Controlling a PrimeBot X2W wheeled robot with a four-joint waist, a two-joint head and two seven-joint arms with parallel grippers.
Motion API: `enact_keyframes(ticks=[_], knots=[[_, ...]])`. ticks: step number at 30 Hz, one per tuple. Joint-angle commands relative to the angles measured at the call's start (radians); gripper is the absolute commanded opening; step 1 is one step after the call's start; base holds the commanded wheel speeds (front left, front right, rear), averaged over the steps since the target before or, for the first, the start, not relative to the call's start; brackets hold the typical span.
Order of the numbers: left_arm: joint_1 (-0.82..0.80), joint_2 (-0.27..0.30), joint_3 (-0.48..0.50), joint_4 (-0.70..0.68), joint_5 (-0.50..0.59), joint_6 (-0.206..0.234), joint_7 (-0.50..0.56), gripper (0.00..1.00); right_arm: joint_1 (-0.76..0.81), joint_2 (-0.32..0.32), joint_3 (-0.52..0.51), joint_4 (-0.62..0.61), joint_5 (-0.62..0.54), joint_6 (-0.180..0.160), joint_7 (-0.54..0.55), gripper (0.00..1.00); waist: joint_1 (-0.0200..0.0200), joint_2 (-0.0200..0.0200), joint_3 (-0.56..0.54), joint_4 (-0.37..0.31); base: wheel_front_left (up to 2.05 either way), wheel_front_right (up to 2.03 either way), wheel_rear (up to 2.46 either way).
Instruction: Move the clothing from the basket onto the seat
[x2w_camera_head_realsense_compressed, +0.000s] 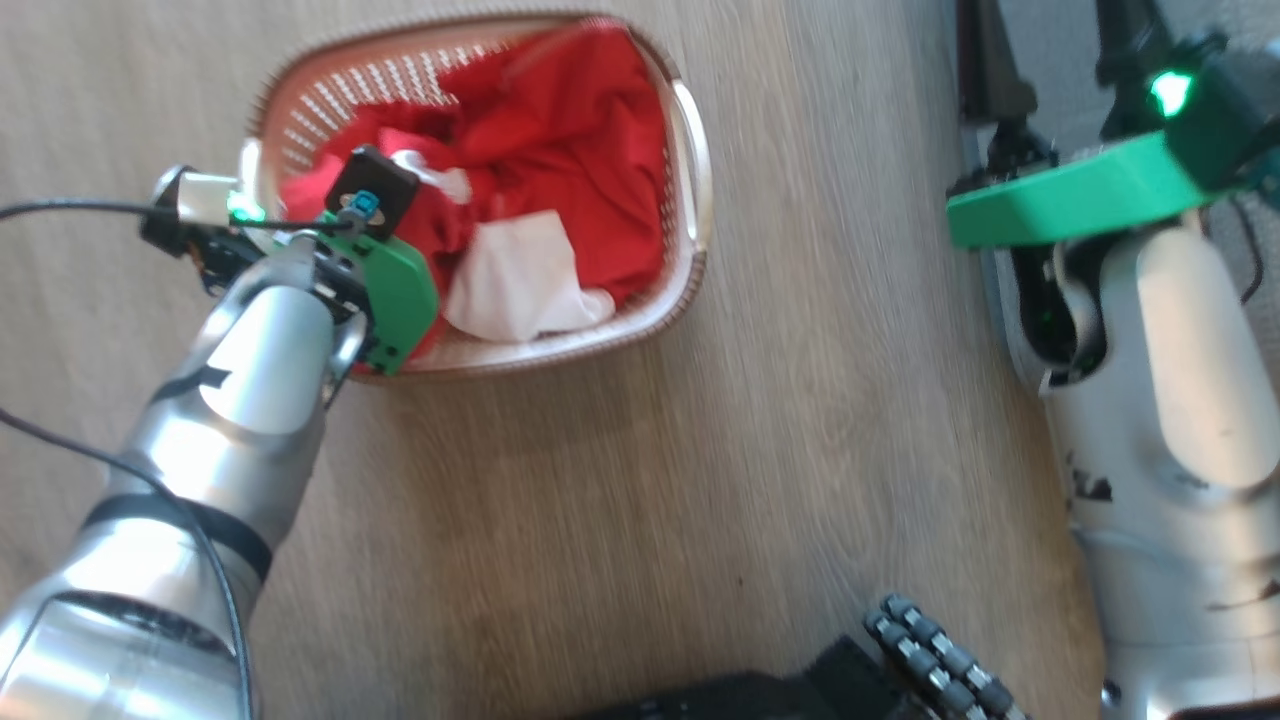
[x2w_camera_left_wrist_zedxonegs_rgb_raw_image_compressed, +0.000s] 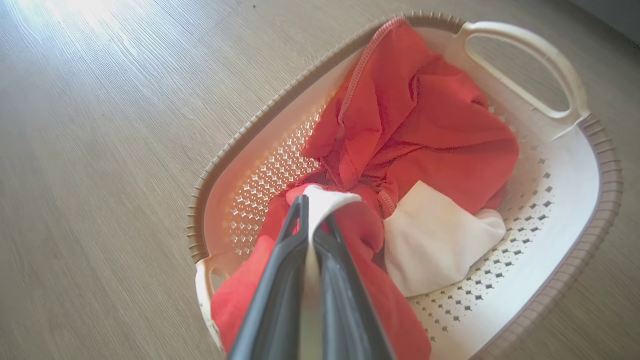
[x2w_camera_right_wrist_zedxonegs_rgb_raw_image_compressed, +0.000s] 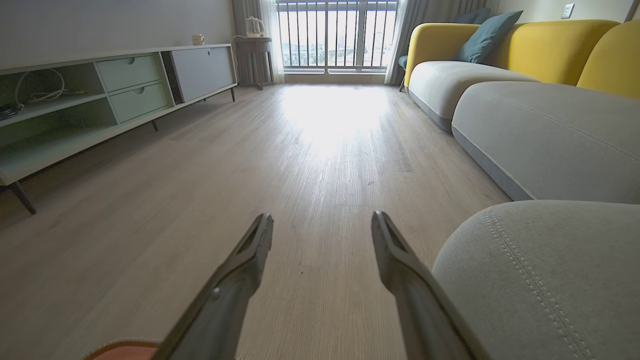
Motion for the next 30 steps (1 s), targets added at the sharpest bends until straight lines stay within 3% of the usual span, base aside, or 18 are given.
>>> enact_keyframes(ticks=[1,12,30], knots=[[0.023,0.016,0.032,-0.048,-0.017,-0.003,-0.012,0.00,0.039,0.014,0.006,-0.024,-0.007,0.000,-0.006,1.00,0.0000,0.0000,-0.064,0.038,0.00,0.00,0.00],[0.183,-0.003,0.130,-0.280,-0.123,-0.004,-0.013,0.00,0.185,0.014,0.017,0.035,-0.012,0.000,-0.006,1.00,0.0000,0.0000,-0.260,0.097,0.00,0.00,0.00],[0.400,-0.057,0.244,-0.589,-0.150,-0.022,-0.013,0.00,0.420,0.014,0.026,0.093,0.006,0.000,-0.006,1.00,0.0000,0.0000,-0.565,0.141,0.00,0.00,0.00]])
